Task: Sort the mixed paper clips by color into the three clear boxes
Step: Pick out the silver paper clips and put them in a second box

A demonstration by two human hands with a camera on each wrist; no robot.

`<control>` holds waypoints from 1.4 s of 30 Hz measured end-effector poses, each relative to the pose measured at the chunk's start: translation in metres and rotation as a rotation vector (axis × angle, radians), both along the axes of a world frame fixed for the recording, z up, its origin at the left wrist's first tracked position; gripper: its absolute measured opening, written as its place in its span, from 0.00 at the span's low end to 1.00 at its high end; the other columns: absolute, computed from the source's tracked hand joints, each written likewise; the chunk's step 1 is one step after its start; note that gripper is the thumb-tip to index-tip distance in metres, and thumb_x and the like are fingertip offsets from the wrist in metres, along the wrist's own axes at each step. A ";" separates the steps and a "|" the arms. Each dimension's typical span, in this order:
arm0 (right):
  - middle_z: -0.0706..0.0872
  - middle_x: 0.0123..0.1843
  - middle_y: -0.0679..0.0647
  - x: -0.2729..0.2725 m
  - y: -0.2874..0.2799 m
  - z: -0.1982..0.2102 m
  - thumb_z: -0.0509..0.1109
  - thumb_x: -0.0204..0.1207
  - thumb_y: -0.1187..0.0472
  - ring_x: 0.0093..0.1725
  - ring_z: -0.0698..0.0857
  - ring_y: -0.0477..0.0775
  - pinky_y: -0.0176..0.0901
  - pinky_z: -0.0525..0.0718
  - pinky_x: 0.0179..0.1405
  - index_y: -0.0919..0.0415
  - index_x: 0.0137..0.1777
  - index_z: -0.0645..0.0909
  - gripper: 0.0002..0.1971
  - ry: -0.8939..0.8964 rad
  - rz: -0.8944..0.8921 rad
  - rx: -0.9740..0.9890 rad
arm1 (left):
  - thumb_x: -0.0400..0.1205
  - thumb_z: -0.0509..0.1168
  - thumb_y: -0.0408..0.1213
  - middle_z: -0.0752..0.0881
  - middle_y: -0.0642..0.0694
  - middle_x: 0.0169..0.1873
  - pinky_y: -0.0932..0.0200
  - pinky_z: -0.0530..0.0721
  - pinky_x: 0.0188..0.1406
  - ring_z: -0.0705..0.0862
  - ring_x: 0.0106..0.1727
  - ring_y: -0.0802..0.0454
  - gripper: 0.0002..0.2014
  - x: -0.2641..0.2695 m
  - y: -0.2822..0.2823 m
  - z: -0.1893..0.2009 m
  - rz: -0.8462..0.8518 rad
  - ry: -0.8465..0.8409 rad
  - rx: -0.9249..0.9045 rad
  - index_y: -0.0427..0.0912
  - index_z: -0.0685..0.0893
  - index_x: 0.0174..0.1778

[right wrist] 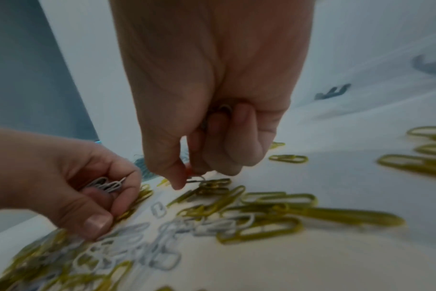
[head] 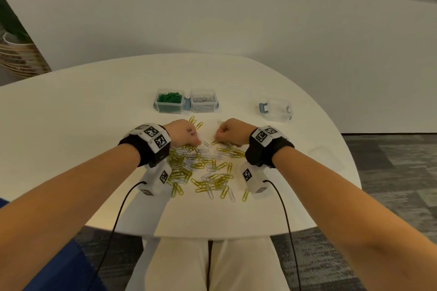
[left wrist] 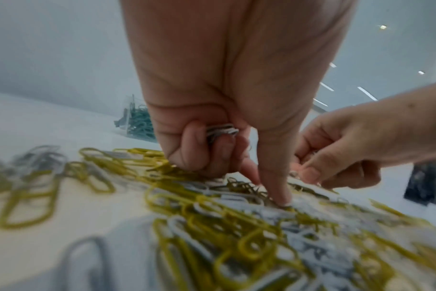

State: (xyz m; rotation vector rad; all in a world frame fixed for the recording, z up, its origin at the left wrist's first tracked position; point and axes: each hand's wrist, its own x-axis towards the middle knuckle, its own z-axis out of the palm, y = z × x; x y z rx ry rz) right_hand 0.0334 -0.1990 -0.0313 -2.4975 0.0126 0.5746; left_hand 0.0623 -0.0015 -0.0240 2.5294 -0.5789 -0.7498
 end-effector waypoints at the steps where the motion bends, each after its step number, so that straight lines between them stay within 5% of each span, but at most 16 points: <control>1: 0.77 0.27 0.51 0.000 -0.002 0.001 0.67 0.80 0.54 0.23 0.72 0.48 0.35 0.72 0.23 0.60 0.33 0.77 0.15 0.027 -0.057 0.091 | 0.80 0.68 0.43 0.77 0.47 0.31 0.61 0.69 0.28 0.73 0.29 0.52 0.09 0.000 0.001 0.001 0.081 0.117 -0.129 0.42 0.80 0.39; 6: 0.68 0.25 0.50 0.000 -0.015 0.007 0.55 0.74 0.60 0.18 0.60 0.45 0.32 0.53 0.15 0.56 0.31 0.65 0.10 0.352 -0.423 1.068 | 0.86 0.55 0.41 0.68 0.50 0.26 0.66 0.58 0.16 0.62 0.22 0.57 0.14 -0.001 -0.005 0.009 0.424 0.608 -0.627 0.43 0.70 0.34; 7: 0.71 0.27 0.52 -0.001 -0.016 0.008 0.56 0.71 0.59 0.18 0.62 0.45 0.31 0.54 0.15 0.57 0.32 0.67 0.07 0.344 -0.451 1.206 | 0.86 0.56 0.41 0.68 0.50 0.25 0.65 0.58 0.17 0.62 0.21 0.57 0.14 0.001 -0.007 0.009 0.428 0.601 -0.645 0.43 0.69 0.33; 9: 0.74 0.31 0.54 0.000 -0.018 0.009 0.57 0.74 0.56 0.18 0.65 0.46 0.31 0.55 0.15 0.60 0.35 0.72 0.10 0.298 -0.565 1.346 | 0.83 0.63 0.41 0.70 0.51 0.25 0.64 0.61 0.20 0.66 0.22 0.56 0.12 0.004 -0.011 0.009 0.288 0.314 -0.446 0.43 0.73 0.35; 11: 0.74 0.29 0.52 0.009 -0.019 0.011 0.59 0.83 0.55 0.18 0.66 0.45 0.33 0.58 0.13 0.63 0.42 0.78 0.14 0.191 -0.628 1.162 | 0.77 0.71 0.42 0.76 0.52 0.33 0.61 0.69 0.30 0.73 0.32 0.55 0.08 0.010 -0.015 0.004 0.037 -0.052 -0.121 0.44 0.81 0.43; 14: 0.83 0.38 0.59 0.036 -0.016 0.011 0.66 0.82 0.57 0.35 0.81 0.56 0.42 0.78 0.32 0.69 0.63 0.81 0.17 -0.064 -0.333 0.135 | 0.74 0.74 0.44 0.75 0.52 0.42 0.60 0.71 0.44 0.74 0.44 0.53 0.14 0.011 -0.023 0.003 -0.218 -0.191 0.106 0.45 0.84 0.52; 15: 0.86 0.44 0.60 0.042 -0.013 0.010 0.71 0.78 0.54 0.42 0.83 0.58 0.43 0.81 0.39 0.69 0.61 0.83 0.19 -0.095 -0.338 -0.020 | 0.74 0.75 0.43 0.75 0.51 0.43 0.60 0.71 0.45 0.75 0.45 0.52 0.14 0.011 -0.026 0.003 -0.233 -0.197 0.112 0.44 0.85 0.52; 18: 0.82 0.38 0.56 0.053 -0.004 0.007 0.76 0.71 0.46 0.42 0.82 0.57 0.43 0.78 0.34 0.66 0.42 0.79 0.21 -0.105 -0.302 -0.204 | 0.73 0.76 0.40 0.79 0.49 0.41 0.61 0.73 0.43 0.77 0.44 0.52 0.10 0.012 -0.031 0.000 -0.237 -0.199 0.142 0.42 0.87 0.47; 22: 0.80 0.42 0.57 0.060 0.001 -0.001 0.71 0.76 0.50 0.37 0.79 0.56 0.43 0.75 0.35 0.60 0.33 0.69 0.19 -0.051 -0.169 -0.343 | 0.76 0.70 0.42 0.86 0.46 0.43 0.59 0.77 0.43 0.80 0.42 0.51 0.07 0.018 -0.029 0.003 -0.271 -0.149 0.219 0.42 0.86 0.44; 24: 0.78 0.36 0.56 0.058 0.000 0.003 0.68 0.79 0.50 0.34 0.77 0.56 0.43 0.74 0.34 0.59 0.31 0.67 0.20 -0.019 -0.129 -0.323 | 0.82 0.62 0.41 0.79 0.47 0.35 0.59 0.73 0.37 0.75 0.35 0.52 0.10 0.024 -0.025 0.012 -0.189 -0.039 0.117 0.42 0.78 0.37; 26: 0.71 0.29 0.54 0.056 -0.006 0.013 0.63 0.82 0.53 0.25 0.69 0.52 0.39 0.66 0.25 0.61 0.30 0.67 0.20 -0.011 -0.180 -0.076 | 0.81 0.56 0.35 0.69 0.47 0.26 0.63 0.64 0.22 0.66 0.22 0.56 0.13 0.033 -0.022 0.026 0.057 0.258 -0.249 0.43 0.66 0.29; 27: 0.67 0.28 0.53 0.054 -0.009 0.016 0.60 0.82 0.55 0.22 0.65 0.50 0.37 0.63 0.22 0.60 0.31 0.66 0.18 0.018 -0.272 0.208 | 0.77 0.55 0.33 0.67 0.48 0.23 0.65 0.59 0.18 0.62 0.18 0.57 0.12 0.037 -0.020 0.029 0.181 0.395 -0.482 0.44 0.63 0.27; 30: 0.65 0.26 0.52 0.056 -0.014 0.024 0.53 0.75 0.61 0.17 0.60 0.47 0.31 0.54 0.14 0.57 0.30 0.63 0.11 0.125 -0.575 1.176 | 0.70 0.49 0.34 0.69 0.47 0.22 0.64 0.57 0.20 0.63 0.21 0.54 0.06 0.050 -0.018 0.036 0.377 0.648 -0.976 0.42 0.64 0.27; 32: 0.68 0.26 0.52 0.060 -0.010 0.032 0.54 0.70 0.61 0.17 0.63 0.47 0.31 0.55 0.14 0.59 0.31 0.66 0.08 0.121 -0.614 1.482 | 0.69 0.48 0.33 0.70 0.45 0.26 0.63 0.61 0.23 0.66 0.24 0.51 0.05 0.059 -0.022 0.039 0.462 0.726 -1.188 0.41 0.66 0.29; 36: 0.68 0.31 0.53 0.086 0.009 0.038 0.54 0.77 0.58 0.22 0.65 0.48 0.34 0.59 0.19 0.60 0.33 0.70 0.12 0.065 -0.700 1.557 | 0.66 0.53 0.34 0.74 0.40 0.32 0.58 0.71 0.32 0.72 0.30 0.47 0.07 0.077 -0.039 0.044 0.657 0.702 -1.362 0.37 0.73 0.33; 42: 0.76 0.33 0.55 0.111 0.030 0.027 0.60 0.81 0.56 0.31 0.74 0.51 0.40 0.73 0.34 0.64 0.39 0.77 0.14 -0.104 -0.927 1.621 | 0.82 0.51 0.41 0.83 0.36 0.42 0.57 0.78 0.43 0.82 0.43 0.45 0.18 0.094 -0.055 0.028 0.745 0.620 -1.438 0.33 0.81 0.40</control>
